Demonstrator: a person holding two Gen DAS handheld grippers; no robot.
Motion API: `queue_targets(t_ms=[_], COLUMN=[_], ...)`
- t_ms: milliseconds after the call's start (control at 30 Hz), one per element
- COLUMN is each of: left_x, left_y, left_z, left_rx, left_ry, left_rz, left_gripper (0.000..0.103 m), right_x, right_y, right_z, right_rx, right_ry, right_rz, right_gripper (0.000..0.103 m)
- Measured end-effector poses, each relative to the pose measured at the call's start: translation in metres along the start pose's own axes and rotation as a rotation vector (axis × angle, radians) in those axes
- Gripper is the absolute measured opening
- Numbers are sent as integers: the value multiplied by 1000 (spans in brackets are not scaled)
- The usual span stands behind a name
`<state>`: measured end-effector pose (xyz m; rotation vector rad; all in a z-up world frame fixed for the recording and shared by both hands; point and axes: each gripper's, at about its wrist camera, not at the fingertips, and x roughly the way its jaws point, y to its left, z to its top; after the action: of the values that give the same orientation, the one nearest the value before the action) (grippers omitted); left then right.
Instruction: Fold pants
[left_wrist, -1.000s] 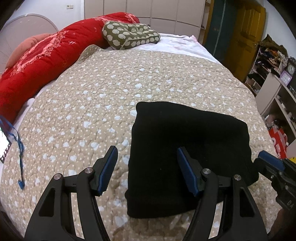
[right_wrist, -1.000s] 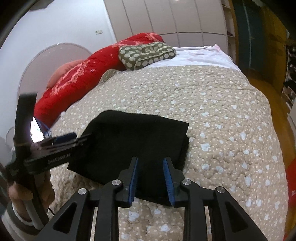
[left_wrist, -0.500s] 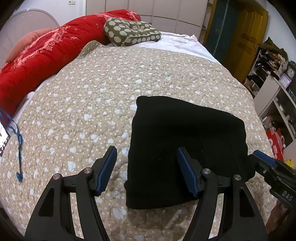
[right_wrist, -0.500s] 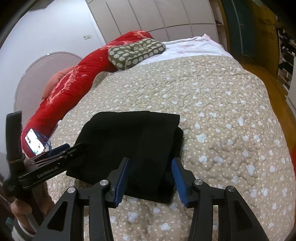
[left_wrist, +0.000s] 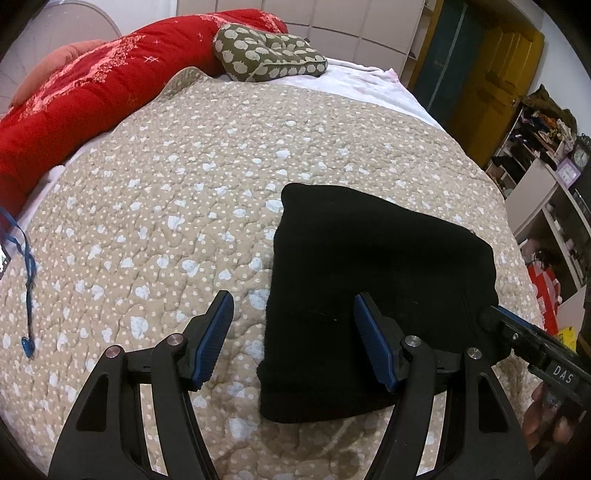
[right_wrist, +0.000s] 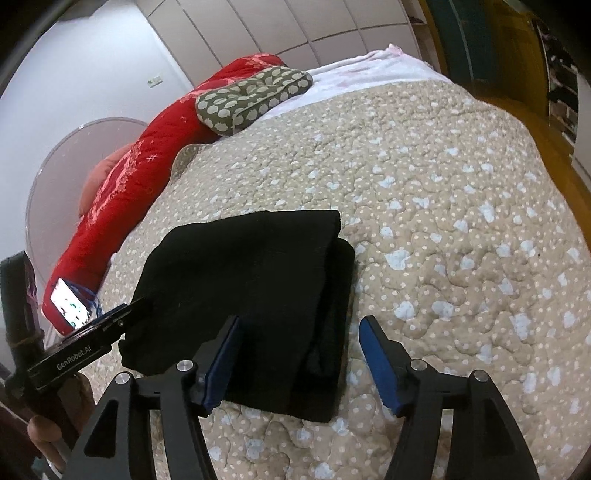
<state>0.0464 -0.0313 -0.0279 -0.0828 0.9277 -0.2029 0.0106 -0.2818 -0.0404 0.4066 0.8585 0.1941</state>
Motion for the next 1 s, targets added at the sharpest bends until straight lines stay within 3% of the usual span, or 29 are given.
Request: queue_targets(t_ms=[433,700,733,767,833,867,1000], left_x=[16,35,36,37,37,36,25], left_y=[31,25,23,19,11,8,-2], left_z=[2,2,2,2,3,4,15], left_rx=[-133,-148,-146,-128,-88,-78,-12], left_ry=[36,45,43,44,42,41,15], left_rz=[-192,-224,-233,-245,-277,-275,-249], left_gripper=[75,85,85,82,64,63,54], right_x=[26,45,46,46,43,40,27], right_y=[-14,-8,-9,-9,-8,-8,-2], right_z=[10,16,16,15,16,16,22], right_rx=[43,-6,-13,-18,-20,-26,-42], right_ry=[15,-3,-8,-11,-25,-32,-66], right_rz=[110,124,130,138,147,146,148], right_gripper=[75,78,74,65,54,47,39])
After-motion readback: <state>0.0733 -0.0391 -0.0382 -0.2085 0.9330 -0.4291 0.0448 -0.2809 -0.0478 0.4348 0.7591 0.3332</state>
